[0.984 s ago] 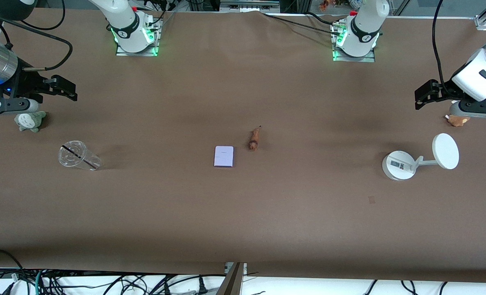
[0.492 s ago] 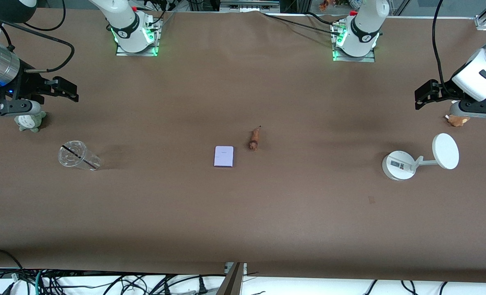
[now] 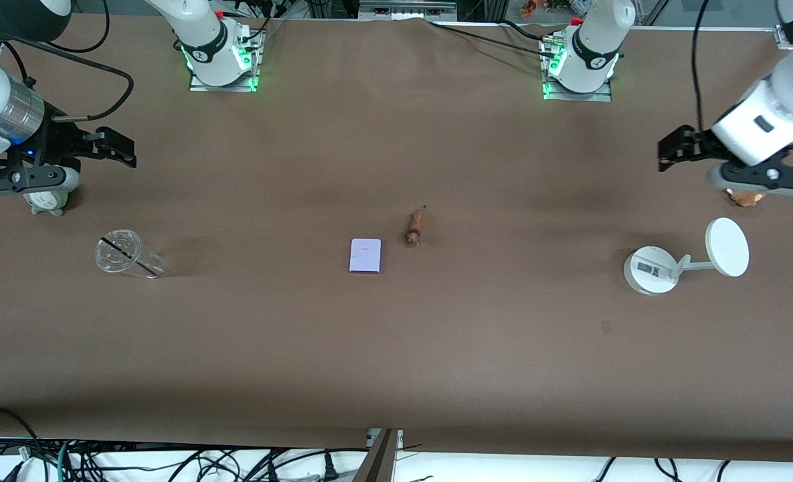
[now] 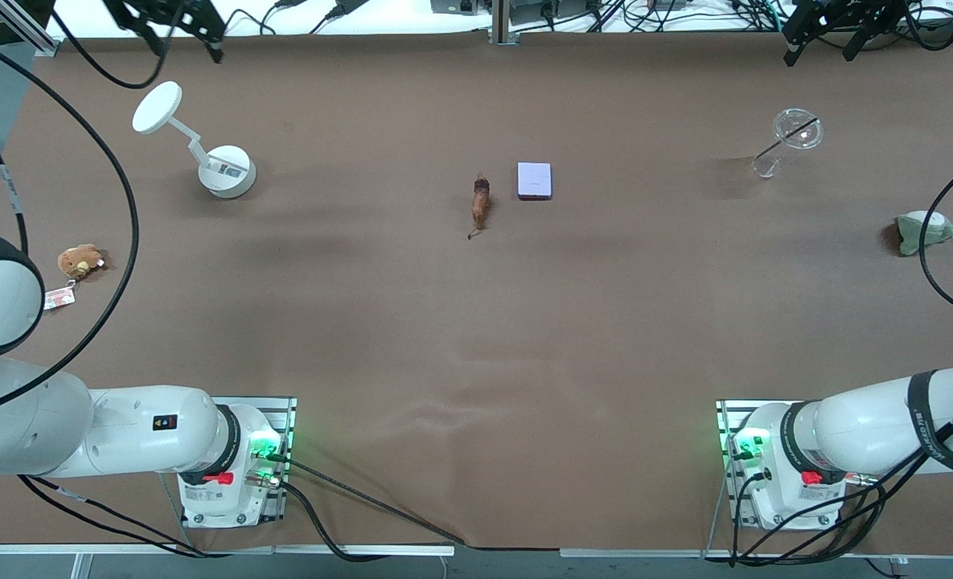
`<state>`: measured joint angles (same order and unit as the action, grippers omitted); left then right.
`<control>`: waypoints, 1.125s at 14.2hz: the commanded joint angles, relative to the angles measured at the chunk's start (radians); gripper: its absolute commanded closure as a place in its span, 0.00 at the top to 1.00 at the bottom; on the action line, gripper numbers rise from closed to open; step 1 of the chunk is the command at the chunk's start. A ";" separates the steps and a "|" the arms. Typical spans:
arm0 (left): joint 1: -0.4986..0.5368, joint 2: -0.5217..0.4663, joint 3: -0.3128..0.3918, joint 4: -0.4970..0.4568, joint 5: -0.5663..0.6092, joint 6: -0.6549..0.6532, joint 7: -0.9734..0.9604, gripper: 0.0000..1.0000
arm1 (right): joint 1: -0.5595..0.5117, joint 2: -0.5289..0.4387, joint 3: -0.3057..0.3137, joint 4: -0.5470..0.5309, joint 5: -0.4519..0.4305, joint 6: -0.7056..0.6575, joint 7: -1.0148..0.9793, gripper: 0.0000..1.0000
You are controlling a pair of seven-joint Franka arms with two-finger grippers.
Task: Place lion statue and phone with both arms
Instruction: 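Reach the left gripper down to the brown lion statue and grasp it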
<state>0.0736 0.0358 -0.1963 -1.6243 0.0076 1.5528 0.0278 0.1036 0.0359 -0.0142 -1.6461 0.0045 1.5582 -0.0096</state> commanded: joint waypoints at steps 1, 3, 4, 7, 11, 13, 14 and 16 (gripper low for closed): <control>-0.024 0.076 -0.055 0.021 -0.037 -0.011 -0.002 1.00 | -0.001 0.010 0.000 0.025 0.012 -0.013 -0.006 1.00; -0.031 0.140 -0.124 0.026 -0.038 0.025 -0.050 1.00 | -0.001 0.012 0.000 0.025 0.011 -0.013 -0.006 1.00; -0.032 0.169 -0.155 0.021 -0.038 0.076 -0.086 1.00 | -0.001 0.012 0.000 0.025 0.011 -0.013 -0.006 1.00; -0.098 0.260 -0.187 0.017 -0.037 0.249 -0.221 1.00 | -0.001 0.012 0.000 0.025 0.011 -0.013 -0.006 1.00; -0.176 0.374 -0.187 -0.012 -0.029 0.499 -0.279 1.00 | -0.002 0.012 0.000 0.025 0.011 -0.013 -0.007 1.00; -0.219 0.407 -0.186 -0.064 -0.029 0.628 -0.305 1.00 | -0.002 0.012 0.000 0.025 0.011 -0.013 -0.007 1.00; -0.232 0.426 -0.186 -0.087 -0.028 0.674 -0.327 1.00 | -0.002 0.012 0.000 0.025 0.011 -0.013 -0.007 1.00; -0.277 0.441 -0.186 -0.121 -0.026 0.720 -0.421 1.00 | -0.002 0.012 0.000 0.025 0.011 -0.013 -0.007 1.00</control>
<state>-0.1664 0.4814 -0.3864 -1.7117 -0.0156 2.2315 -0.3185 0.1042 0.0391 -0.0144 -1.6453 0.0045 1.5582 -0.0096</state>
